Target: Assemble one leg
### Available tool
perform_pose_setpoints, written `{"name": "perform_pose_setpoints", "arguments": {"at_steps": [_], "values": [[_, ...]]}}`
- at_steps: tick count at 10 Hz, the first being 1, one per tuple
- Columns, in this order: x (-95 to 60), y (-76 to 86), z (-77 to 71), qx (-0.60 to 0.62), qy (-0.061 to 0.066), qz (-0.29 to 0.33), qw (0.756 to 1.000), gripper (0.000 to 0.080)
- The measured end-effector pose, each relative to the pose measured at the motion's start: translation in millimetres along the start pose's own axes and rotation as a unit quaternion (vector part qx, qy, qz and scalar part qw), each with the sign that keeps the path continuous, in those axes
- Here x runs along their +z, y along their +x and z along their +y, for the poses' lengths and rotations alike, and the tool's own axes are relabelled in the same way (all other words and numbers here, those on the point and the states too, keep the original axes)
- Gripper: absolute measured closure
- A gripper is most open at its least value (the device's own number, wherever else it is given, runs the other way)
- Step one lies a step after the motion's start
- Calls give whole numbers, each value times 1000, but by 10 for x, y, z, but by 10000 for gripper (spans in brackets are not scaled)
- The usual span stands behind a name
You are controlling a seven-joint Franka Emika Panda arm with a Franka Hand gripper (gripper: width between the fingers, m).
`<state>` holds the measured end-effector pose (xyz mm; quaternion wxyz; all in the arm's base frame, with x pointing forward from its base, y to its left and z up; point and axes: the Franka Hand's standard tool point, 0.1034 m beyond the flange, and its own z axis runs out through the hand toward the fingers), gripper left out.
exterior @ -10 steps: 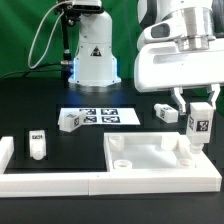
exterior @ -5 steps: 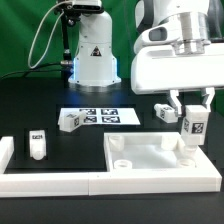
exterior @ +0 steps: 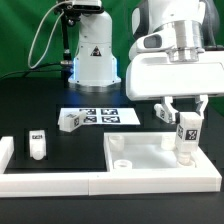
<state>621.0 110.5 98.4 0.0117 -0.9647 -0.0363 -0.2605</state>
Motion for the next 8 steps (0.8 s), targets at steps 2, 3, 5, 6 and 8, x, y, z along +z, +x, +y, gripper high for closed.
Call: {"name": "perform_pose_setpoints", "arguments": {"at_steps": [2,3,5,6,8], "values": [[56,-17,-1,-1,-1,-2,1000,515],[74,-36,4,-2,-1,-3,1000,515],[116,-73,1,-4,-2,-2,1000,515],[124,-68,3,-4,-2,3,1000,515],[133,-57,7,-7,-4,23,1000,515]]}}
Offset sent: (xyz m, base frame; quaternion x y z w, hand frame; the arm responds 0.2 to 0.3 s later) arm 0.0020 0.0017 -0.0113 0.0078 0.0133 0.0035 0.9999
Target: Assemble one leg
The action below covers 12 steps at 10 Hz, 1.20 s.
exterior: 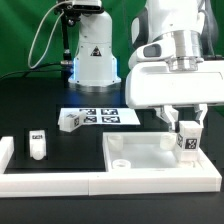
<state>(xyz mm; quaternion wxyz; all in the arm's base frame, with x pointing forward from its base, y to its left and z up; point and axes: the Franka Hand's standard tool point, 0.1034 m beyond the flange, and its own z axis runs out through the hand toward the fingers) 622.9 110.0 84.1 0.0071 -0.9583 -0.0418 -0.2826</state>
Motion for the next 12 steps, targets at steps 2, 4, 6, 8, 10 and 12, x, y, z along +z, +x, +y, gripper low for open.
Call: {"name": "perform_pose_setpoints", "arguments": {"at_steps": [2,4,6,8,10,12], "values": [[1,0,0,-1,0,-1,1000,515],[20,-17,27,-9,-1,-18,1000,413],[-31,243,189,-4,3,-57,998,189],[25,290,123,6,13,-139,990,158],[78,244,86,19,16,-204,979,152],[108,129,52,24,18,-275,961,151]]}}
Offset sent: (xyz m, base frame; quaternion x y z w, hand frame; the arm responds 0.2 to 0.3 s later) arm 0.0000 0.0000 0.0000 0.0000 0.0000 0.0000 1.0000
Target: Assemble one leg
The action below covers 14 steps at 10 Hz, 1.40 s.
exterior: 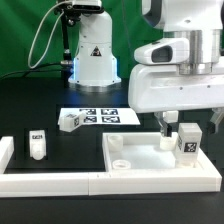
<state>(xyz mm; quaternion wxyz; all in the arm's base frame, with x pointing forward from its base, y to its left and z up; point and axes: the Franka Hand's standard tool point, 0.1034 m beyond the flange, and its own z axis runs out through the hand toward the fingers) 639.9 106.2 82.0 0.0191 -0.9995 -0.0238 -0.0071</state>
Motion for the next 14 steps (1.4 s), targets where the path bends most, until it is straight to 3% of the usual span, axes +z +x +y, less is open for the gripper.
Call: {"name": "perform_pose_setpoints", "arguments": {"at_steps": [2,4,5,6,9,10,12,14], "values": [[16,92,-8,6,-2,-24,1000,151],[24,84,-4,22,-2,-24,999,440],[24,84,-6,35,-1,-24,999,440],[25,84,-6,64,-2,-24,998,515],[29,90,-31,183,-5,-13,983,515],[33,38,-67,227,-14,10,974,515],[37,17,-65,354,-6,17,935,515],[38,17,-55,481,1,15,877,515]]}}
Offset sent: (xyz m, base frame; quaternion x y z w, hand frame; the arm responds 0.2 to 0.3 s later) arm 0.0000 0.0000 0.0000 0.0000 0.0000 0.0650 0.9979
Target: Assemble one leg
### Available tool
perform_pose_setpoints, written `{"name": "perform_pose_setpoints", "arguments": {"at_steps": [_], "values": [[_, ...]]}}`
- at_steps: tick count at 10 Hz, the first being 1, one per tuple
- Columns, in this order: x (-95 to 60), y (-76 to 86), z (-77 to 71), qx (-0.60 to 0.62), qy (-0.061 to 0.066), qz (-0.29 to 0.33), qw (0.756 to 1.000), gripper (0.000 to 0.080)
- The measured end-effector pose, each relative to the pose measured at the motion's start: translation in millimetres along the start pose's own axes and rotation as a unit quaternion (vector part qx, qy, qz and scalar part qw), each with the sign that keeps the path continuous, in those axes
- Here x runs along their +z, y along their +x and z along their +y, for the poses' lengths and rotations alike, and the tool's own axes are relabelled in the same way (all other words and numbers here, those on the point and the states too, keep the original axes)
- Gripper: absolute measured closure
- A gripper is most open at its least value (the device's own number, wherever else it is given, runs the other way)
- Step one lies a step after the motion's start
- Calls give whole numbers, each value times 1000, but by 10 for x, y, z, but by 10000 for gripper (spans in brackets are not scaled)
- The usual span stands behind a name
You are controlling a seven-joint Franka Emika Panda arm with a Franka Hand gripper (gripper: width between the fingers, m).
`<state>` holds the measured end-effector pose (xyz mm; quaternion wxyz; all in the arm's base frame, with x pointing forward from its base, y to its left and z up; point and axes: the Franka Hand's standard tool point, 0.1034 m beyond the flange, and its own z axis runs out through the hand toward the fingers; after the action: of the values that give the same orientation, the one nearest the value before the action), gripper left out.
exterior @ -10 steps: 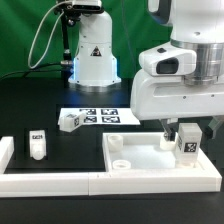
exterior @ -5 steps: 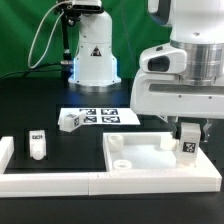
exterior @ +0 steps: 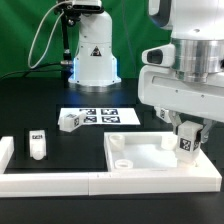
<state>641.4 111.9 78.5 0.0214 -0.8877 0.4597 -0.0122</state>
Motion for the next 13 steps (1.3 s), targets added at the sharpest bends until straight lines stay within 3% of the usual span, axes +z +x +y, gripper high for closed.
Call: {"name": "perform_pose_setpoints", "arguments": {"at_steps": [3,5,6,7,8,9,10,13], "values": [[11,-11,2,215,31,-16,976,515],[11,-14,3,214,30,-16,976,515],[16,-17,4,213,30,-16,976,402],[20,-16,5,202,30,-16,979,244],[34,6,21,94,28,-13,995,244],[59,-26,38,-4,13,-24,1000,171],[68,-84,23,-42,5,-32,999,171],[70,-64,28,-141,9,-30,990,150]]}}
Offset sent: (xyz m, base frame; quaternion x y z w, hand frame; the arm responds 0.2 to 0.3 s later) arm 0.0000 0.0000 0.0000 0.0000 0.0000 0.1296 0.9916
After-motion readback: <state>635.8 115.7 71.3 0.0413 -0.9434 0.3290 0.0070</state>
